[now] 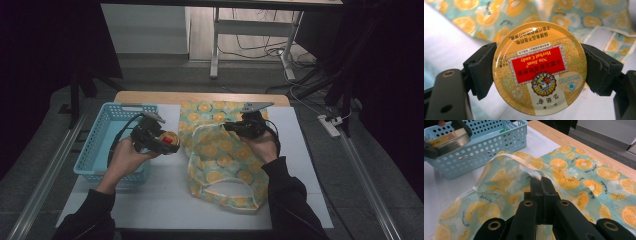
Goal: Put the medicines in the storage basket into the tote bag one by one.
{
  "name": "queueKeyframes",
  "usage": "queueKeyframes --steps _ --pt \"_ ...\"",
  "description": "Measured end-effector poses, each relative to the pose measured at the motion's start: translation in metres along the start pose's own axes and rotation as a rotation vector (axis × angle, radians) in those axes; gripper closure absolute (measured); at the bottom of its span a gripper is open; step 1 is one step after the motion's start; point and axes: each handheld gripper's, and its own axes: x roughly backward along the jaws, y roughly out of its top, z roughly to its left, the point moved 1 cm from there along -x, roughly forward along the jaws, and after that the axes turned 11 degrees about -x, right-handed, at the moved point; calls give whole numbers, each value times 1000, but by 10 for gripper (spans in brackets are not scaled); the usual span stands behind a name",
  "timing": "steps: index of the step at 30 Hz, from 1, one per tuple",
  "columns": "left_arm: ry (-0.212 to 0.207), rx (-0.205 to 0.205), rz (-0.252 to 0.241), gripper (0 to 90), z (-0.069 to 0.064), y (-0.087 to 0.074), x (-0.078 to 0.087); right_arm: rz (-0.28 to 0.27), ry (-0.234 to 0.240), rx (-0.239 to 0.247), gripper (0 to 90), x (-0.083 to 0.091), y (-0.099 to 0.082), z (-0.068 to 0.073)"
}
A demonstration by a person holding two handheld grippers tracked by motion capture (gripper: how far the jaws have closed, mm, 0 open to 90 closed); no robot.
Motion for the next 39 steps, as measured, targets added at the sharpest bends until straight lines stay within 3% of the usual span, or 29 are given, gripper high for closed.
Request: queueKeyframes --steps 12,25,36,39 --pt "-57 -99 -9 198 -23 33 -30 -2 3 -13 900 -1 -1 -5" --pt "-103 -161 -4 198 -39 66 -72 0 10 -25 900 -3 -3 -9" --pt "-98 -213 15 198 -45 84 -114 -7 8 -35 900 -2 -4 -13" --pt "-78 -231 24 198 -45 87 -123 -9 7 -37 900 -4 -5 -13"
